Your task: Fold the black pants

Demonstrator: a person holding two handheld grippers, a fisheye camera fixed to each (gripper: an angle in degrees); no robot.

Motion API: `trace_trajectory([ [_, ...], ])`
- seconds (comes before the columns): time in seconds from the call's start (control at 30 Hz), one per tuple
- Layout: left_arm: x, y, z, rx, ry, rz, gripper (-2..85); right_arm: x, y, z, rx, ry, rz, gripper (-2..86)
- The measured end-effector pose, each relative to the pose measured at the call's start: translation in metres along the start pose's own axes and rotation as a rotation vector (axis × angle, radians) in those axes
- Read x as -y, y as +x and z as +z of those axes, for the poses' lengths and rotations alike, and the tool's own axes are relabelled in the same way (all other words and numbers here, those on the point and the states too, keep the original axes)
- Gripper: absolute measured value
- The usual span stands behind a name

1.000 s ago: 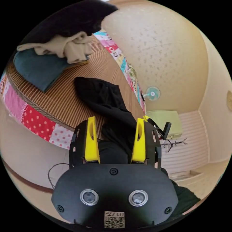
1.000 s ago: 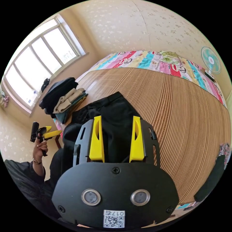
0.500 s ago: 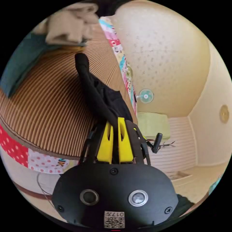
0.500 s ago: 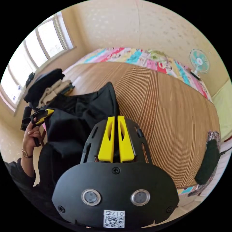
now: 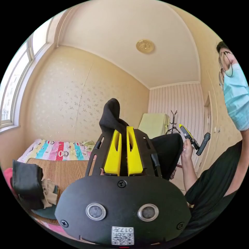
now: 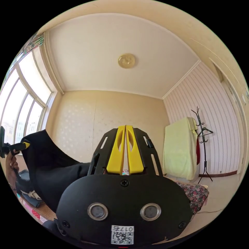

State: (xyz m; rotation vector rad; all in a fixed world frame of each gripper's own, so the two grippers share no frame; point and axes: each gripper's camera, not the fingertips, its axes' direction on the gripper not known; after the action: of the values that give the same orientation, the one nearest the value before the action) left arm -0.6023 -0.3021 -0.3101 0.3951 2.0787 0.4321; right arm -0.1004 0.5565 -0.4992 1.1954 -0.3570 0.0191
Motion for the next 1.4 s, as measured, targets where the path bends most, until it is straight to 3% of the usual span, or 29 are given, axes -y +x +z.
trace_trajectory([
  [0.13, 0.031, -0.029, 0.114, -0.039, -0.155, -0.035, 1.3, -0.021, 0.008, 0.145, 0.325, -0.422, -0.034, 0.3],
  [0.2, 0.049, -0.050, 0.220, -0.124, -0.233, -0.035, 1.4, -0.058, 0.007, 0.196, 0.310, -0.547, -0.032, 0.4],
  [0.33, 0.058, -0.077, 0.381, -0.045, -0.387, 0.090, 2.7, -0.144, 0.030, 0.242, 0.389, -0.697, 0.097, 1.0],
  [0.43, 0.013, -0.177, 0.466, 0.081, -0.557, -0.215, 5.9, -0.220, 0.050, 0.247, 0.448, -0.874, 0.169, 2.5],
  [0.5, -0.062, -0.255, 0.468, 0.199, -0.643, -0.502, 11.5, -0.275, 0.062, 0.244, 0.480, -1.047, 0.198, 5.0],
  [0.57, -0.121, -0.277, 0.457, 0.191, -0.736, -0.498, 12.6, -0.349, 0.078, 0.233, 0.544, -1.277, 0.279, 9.3],
  [0.67, -0.232, -0.272, 0.434, 0.143, -1.009, -0.444, 14.1, -0.423, 0.098, 0.217, 0.644, -1.470, 0.440, 12.6],
  [0.8, -0.352, -0.222, 0.374, -0.085, -1.184, -0.551, 14.8, -0.460, 0.117, 0.216, 0.740, -1.449, 0.720, 15.2],
  [0.87, -0.377, -0.206, 0.353, -0.020, -1.253, -0.548, 14.8, -0.469, 0.116, 0.229, 0.821, -1.395, 0.858, 17.3],
  [0.97, -0.367, -0.199, 0.318, 0.124, -1.222, -0.487, 14.8, -0.475, 0.092, 0.250, 0.943, -1.385, 0.927, 19.4],
  [1.03, -0.350, -0.208, 0.301, 0.097, -1.196, -0.496, 14.2, -0.476, 0.075, 0.259, 0.956, -1.415, 0.913, 20.3],
  [1.13, -0.345, -0.221, 0.291, -0.092, -1.156, -0.593, 10.9, -0.471, 0.063, 0.267, 0.837, -1.418, 0.846, 20.7],
  [1.2, -0.374, -0.220, 0.319, -0.134, -1.352, -0.568, 8.6, -0.472, 0.057, 0.273, 0.788, -1.407, 0.862, 20.8],
  [1.3, -0.383, -0.220, 0.340, -0.065, -1.463, -0.482, 4.2, -0.479, 0.035, 0.299, 0.727, -1.468, 0.766, 18.7],
  [1.37, -0.370, -0.217, 0.352, -0.091, -1.534, -0.408, 0.7, -0.491, 0.008, 0.334, 0.705, -1.601, 0.473, 7.6],
  [1.4, -0.350, -0.214, 0.354, -0.164, -1.514, -0.388, 0.2, -0.497, 0.004, 0.344, 0.738, -1.648, 0.433, 5.7],
])
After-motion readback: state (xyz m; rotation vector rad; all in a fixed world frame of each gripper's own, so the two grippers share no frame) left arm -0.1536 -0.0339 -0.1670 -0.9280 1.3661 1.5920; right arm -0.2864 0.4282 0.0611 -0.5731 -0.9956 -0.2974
